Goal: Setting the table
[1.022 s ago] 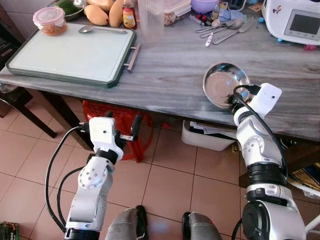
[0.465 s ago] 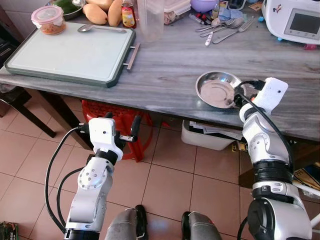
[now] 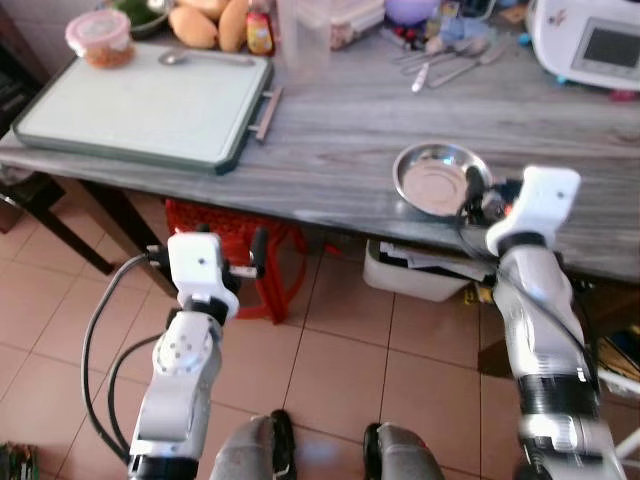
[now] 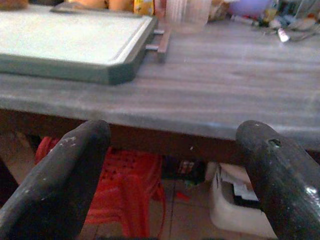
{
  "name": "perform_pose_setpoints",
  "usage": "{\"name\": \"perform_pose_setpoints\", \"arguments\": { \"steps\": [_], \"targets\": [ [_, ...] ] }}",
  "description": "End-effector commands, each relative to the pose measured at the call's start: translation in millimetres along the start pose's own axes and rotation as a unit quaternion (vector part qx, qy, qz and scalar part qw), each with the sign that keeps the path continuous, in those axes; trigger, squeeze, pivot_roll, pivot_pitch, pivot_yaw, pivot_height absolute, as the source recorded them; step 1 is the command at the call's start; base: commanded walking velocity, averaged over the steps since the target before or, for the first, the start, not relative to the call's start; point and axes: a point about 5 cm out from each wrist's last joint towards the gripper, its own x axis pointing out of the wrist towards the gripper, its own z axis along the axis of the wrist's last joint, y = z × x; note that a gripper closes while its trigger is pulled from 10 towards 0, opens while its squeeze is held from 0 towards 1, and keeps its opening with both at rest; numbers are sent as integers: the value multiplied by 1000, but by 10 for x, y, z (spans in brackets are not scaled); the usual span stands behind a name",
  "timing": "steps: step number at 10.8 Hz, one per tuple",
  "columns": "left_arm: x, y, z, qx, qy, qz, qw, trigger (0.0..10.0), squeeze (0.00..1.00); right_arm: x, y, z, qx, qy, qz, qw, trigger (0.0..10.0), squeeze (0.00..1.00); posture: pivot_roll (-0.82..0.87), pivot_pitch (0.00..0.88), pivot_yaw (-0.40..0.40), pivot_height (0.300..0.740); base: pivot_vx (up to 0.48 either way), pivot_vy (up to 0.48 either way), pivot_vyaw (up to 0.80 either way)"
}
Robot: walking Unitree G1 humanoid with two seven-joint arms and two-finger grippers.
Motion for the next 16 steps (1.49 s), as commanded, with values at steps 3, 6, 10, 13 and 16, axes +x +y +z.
{"name": "perform_pose_setpoints", "arguments": {
  "steps": [3, 6, 10, 13, 16],
  "targets": [
    [33, 104, 42, 14, -13, 38, 999, 10000, 0, -462, 91, -67, -35, -13, 27, 999, 10000, 0, -54, 108, 10, 740, 0, 0, 0],
    [-37, 138, -8, 35, -2, 34, 999, 10000, 0, -673, 157, -190, -20, 24, 8, 999, 10000, 0, -73, 111, 21, 740, 0, 0, 0],
    [-65, 43, -89, 21, 10, 21, 1000, 10000, 0, -678, 169, -187, -10, 26, 16, 999, 10000, 0, -81, 96, 23, 740, 0, 0, -364],
    [-38, 98, -87, 23, 10, 24, 999, 10000, 0, -663, 193, -206, -4, 31, 21, 999, 10000, 0, -74, 86, 14, 740, -167, 0, -565],
    [-28, 83, -112, 26, 10, 29, 999, 10000, 0, -586, 246, -158, 21, 25, 41, 999, 10000, 0, -73, 61, 11, 740, -244, 0, 0]
  ]
}}
